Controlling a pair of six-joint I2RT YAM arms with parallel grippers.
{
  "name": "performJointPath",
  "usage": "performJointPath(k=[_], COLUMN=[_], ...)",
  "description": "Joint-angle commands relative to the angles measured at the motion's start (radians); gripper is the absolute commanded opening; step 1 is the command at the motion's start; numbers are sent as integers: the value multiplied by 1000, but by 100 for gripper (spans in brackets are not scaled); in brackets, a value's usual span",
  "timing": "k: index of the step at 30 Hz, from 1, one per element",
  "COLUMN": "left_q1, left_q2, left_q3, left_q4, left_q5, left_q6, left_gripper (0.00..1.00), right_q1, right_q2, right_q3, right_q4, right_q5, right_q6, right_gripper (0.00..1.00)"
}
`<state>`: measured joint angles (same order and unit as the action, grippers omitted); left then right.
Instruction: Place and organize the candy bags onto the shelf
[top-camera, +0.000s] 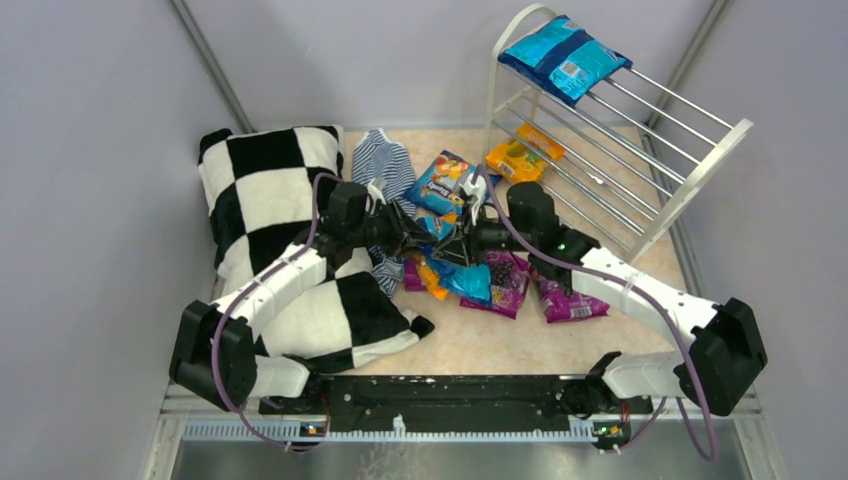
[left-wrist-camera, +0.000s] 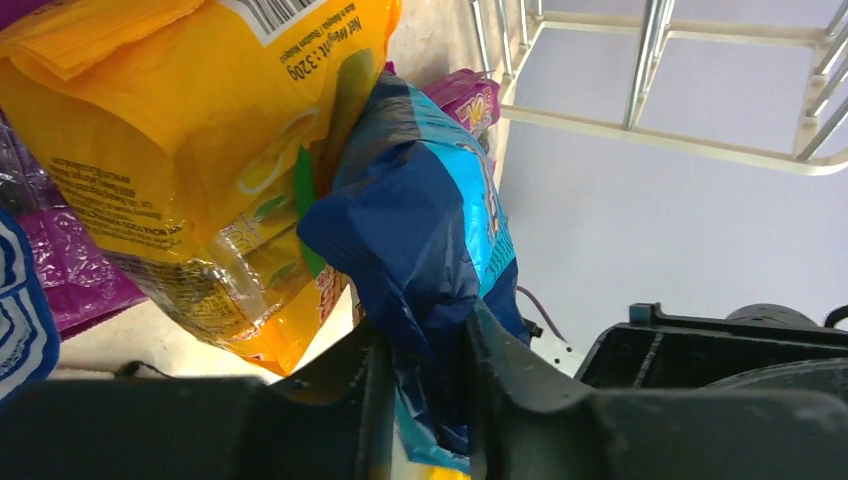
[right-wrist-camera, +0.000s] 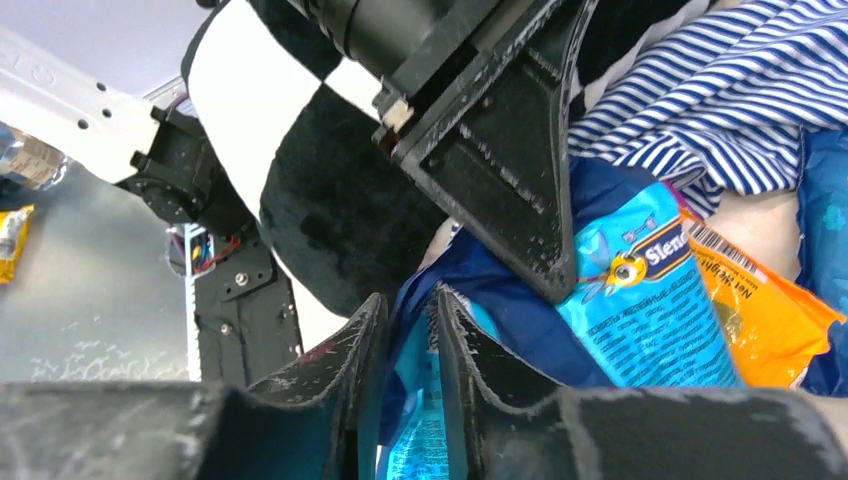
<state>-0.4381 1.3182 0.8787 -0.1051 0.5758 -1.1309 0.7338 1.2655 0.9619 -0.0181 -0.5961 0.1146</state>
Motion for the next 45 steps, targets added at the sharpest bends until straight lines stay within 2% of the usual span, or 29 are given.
performJointPath(k=[1, 3, 9, 12, 17, 20, 23, 29, 33, 38, 45], left_q1=[3, 8, 13, 13, 13, 13, 13, 3, -18, -58, -97], left_q2=[3, 11, 13, 0, -17, -17, -27, -89, -138, -190, -200], left_q3=[7, 14, 53, 100, 171, 214, 246, 264, 259, 272, 318], left_q4=[67, 62, 85, 69, 55, 66, 87, 151, 221, 303, 301], left_q5=[32, 44, 119, 155, 268, 391, 526, 755, 811, 866, 871], left_q6=[123, 156, 262, 349, 445, 472, 505, 532, 502, 451, 462], left_gripper=[25, 19, 12, 6, 1, 0, 0, 0, 0, 0, 0], right_q1=[10, 10, 2, -70, -309, -367, -370, -371, -369, -352, -220], right_q2=[-11, -22, -140, -206, -220, -200, -195, -221, -242, -248, -248], right_q3=[27, 42, 124, 114, 48, 23, 10, -33, -105, -133, -133], right_q4=[44, -17, -219, -232, -180, -152, -111, 83, 286, 362, 400], right_q5=[58, 93, 269, 246, 8, -94, -187, -420, -511, -572, -630], right_q6=[48, 53, 80, 99, 200, 227, 245, 302, 409, 447, 459], right_gripper=[36, 49, 77, 87, 89, 89, 90, 96, 99, 99, 99])
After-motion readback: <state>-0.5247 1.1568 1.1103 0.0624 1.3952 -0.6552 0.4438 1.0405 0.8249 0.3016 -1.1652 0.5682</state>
